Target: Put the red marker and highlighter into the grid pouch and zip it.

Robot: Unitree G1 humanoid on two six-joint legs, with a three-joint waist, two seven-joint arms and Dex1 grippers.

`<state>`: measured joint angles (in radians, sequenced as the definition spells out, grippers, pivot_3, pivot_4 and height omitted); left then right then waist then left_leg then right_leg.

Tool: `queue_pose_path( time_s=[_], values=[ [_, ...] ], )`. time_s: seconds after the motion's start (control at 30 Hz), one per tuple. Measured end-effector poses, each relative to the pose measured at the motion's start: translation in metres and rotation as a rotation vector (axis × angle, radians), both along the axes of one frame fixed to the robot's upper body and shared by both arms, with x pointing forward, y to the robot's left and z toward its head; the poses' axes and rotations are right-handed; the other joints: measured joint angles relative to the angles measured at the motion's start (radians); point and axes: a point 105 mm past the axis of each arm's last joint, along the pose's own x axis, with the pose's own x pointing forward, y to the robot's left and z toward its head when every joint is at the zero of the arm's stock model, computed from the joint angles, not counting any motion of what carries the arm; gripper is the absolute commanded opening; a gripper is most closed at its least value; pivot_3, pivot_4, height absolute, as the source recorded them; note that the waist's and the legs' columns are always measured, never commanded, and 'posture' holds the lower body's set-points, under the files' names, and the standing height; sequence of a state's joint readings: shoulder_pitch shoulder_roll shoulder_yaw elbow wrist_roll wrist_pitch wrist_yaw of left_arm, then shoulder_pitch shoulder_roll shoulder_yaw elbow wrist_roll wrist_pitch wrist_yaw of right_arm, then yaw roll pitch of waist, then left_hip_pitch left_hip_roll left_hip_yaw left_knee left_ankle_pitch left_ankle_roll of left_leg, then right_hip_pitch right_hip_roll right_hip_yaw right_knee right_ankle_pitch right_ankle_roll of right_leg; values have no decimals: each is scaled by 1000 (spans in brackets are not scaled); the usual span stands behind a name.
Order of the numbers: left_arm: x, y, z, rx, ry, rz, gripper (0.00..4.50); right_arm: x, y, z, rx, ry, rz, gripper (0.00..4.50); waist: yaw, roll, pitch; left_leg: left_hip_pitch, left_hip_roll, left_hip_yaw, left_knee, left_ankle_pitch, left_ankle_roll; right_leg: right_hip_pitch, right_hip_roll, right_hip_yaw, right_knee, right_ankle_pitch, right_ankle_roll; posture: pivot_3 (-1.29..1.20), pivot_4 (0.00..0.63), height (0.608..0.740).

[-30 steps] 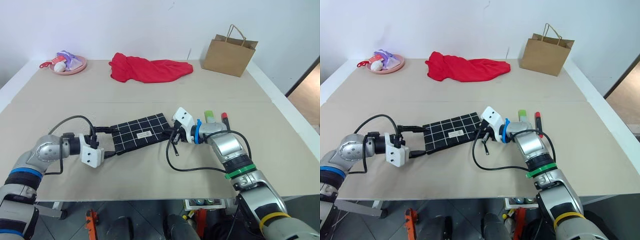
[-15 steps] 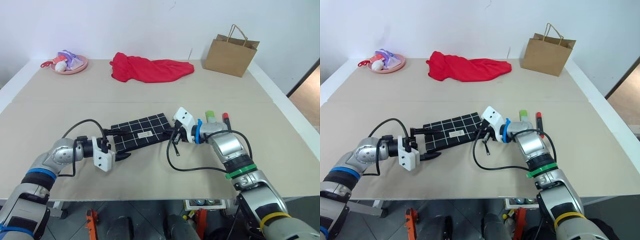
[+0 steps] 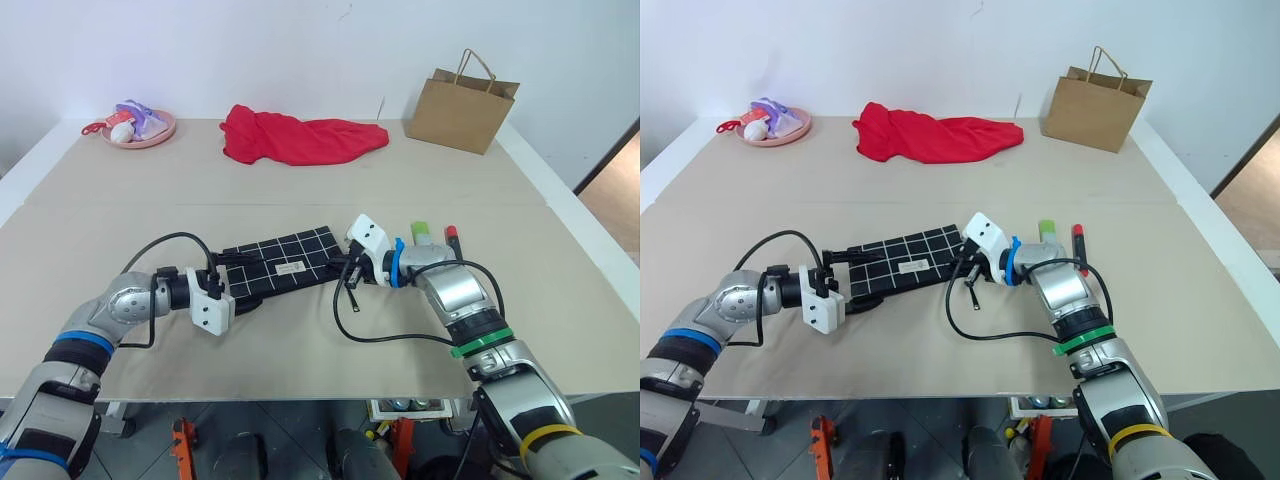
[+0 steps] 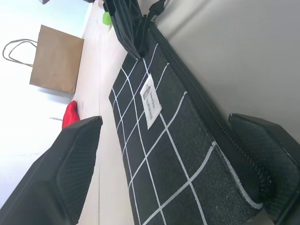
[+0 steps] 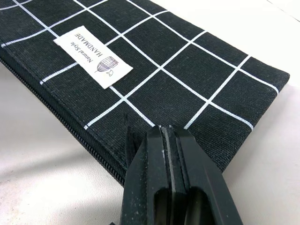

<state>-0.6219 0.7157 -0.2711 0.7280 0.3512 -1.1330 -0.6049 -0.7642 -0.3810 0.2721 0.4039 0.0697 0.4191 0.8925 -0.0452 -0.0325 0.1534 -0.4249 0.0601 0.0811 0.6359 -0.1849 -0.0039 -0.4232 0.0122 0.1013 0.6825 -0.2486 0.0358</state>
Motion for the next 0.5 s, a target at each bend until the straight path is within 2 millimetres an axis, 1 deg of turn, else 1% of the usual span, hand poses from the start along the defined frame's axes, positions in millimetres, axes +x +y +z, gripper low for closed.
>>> queue_pose_path(
  time_s=[0.07,0.13,0.17,0.23,0.27,0.3,0.37,0.4,0.43,0.47,0.5],
  values=[
    [2,-2,0,-4,-3,2,4500,0,0,0,0,0,0,100,0,0,0,0,0,0,0,0,0,0,0,0,0,-1,1,0,150,740],
    [3,-8,-1,-20,-4,-6,3981,0,0,0,0,0,1,0,0,0,0,0,0,0,0,0,0,0,0,0,0,-1,1,0,150,740],
    [3,-8,-2,-20,-2,-7,3666,0,0,0,0,0,2,0,0,0,0,0,0,0,0,0,0,0,0,0,0,-1,1,0,150,740],
    [3,-9,-7,-14,12,-8,2852,0,0,0,2,0,4,0,0,0,0,0,0,0,0,0,0,0,0,0,0,0,0,0,150,740],
    [2,-10,-8,-13,15,-9,2546,0,0,0,2,0,4,0,0,0,0,-1,0,0,0,0,0,0,0,0,0,-1,0,0,150,740],
    [2,-11,-10,-15,20,-11,2025,0,0,0,2,0,4,0,0,0,0,-1,0,0,0,0,0,0,0,0,0,-1,0,0,150,740],
    [0,-14,-11,-17,23,-26,1297,0,0,0,2,0,4,0,0,0,0,-1,0,0,0,0,0,-1,0,0,0,0,0,0,150,740],
    [0,-15,-10,-25,17,-35,780,0,0,0,1,1,3,0,0,0,0,-1,0,0,0,0,0,-1,0,0,0,0,0,0,150,740],
    [0,-16,-7,-28,8,-40,409,0,0,0,1,1,2,0,0,0,0,-1,0,0,0,0,0,-1,0,0,0,0,0,0,150,740],
    [2,-17,-4,-31,-2,-43,141,0,0,0,1,1,1,0,0,0,0,-1,0,0,0,0,0,-1,0,0,0,-1,0,0,150,740],
    [2,-17,-3,-30,-3,-43,46,0,0,0,1,1,1,0,0,0,0,-1,0,0,0,0,0,0,0,0,0,-1,0,0,150,740]
  ],
)
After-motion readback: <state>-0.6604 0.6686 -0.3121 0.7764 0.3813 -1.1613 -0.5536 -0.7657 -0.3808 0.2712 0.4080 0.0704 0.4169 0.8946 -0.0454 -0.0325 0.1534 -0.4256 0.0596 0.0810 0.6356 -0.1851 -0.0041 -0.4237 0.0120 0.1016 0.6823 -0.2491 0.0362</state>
